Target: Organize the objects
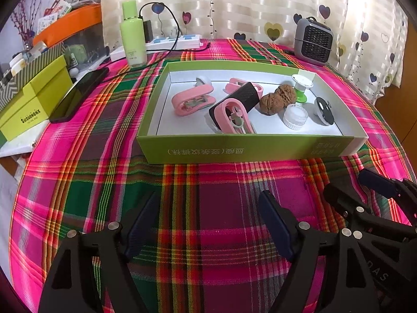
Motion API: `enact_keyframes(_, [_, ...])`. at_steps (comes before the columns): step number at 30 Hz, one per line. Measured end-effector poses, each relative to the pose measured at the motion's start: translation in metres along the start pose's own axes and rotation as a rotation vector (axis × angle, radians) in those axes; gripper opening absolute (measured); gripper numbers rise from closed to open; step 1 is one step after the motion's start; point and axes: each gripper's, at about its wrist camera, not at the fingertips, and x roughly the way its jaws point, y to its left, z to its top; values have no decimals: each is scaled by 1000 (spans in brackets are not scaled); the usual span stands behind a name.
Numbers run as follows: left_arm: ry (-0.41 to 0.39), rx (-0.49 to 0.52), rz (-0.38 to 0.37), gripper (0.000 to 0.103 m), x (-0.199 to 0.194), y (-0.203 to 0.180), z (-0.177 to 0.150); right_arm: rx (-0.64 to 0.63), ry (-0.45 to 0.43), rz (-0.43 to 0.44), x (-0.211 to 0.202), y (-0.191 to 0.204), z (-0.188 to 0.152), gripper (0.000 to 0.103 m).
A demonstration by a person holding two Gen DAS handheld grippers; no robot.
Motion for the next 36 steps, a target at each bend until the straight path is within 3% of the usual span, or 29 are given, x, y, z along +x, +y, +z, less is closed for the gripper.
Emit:
enact_keyframes(7, [3, 3, -3, 82, 1, 0, 0, 39, 7, -37, 3, -8, 3, 72])
enact_keyframes(36, [3, 2, -5, 84, 2, -2, 1, 43, 9, -38, 4, -9, 5, 74])
